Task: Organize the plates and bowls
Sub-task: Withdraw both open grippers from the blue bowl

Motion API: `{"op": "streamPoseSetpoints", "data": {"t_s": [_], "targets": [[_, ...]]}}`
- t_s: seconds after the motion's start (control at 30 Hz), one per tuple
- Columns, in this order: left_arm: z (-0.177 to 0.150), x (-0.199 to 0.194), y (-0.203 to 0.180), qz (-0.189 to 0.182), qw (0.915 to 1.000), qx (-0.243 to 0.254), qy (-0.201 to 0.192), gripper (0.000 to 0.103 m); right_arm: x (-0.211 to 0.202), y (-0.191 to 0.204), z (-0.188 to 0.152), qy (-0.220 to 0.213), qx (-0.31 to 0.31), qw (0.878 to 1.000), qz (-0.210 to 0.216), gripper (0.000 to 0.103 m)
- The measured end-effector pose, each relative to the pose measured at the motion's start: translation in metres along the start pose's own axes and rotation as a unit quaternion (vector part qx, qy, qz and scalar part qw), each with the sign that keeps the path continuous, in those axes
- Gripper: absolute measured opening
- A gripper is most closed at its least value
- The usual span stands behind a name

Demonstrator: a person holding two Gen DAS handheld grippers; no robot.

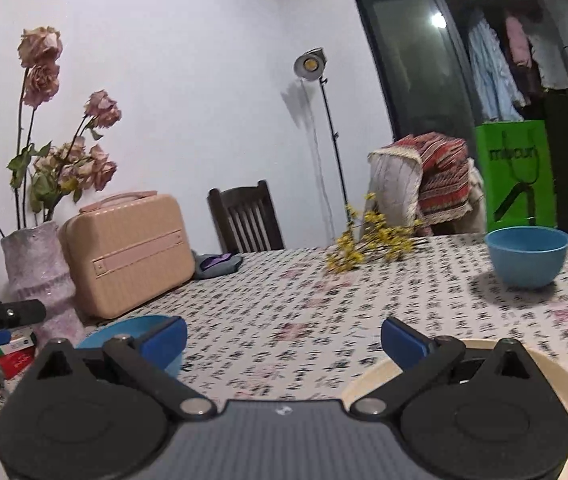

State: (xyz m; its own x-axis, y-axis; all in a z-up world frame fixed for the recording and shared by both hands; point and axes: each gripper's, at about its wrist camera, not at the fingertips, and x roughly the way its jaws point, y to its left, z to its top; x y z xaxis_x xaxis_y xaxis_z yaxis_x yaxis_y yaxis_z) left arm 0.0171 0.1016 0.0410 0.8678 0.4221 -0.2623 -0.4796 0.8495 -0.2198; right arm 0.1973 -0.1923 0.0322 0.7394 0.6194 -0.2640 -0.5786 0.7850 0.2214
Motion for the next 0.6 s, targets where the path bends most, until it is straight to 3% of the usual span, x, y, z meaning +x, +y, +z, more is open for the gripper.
{"op": "streamPoseSetpoints", "data": {"t_s": [0.2,0.6], "targets": [[-0.004,0.005,-0.019,-0.02,0.9997,0.016,-0.004,0.103,-0.011,-0.025,-0.002,-0.005,-0.002,1.0,-0.029,0.103],[-0.009,0.026,-0.064,-0.108,0.9933,0.041,-0.005,0.103,-0.033,-0.06,-0.004,-0.011,-0.007,0.996,-0.092,0.103]]}}
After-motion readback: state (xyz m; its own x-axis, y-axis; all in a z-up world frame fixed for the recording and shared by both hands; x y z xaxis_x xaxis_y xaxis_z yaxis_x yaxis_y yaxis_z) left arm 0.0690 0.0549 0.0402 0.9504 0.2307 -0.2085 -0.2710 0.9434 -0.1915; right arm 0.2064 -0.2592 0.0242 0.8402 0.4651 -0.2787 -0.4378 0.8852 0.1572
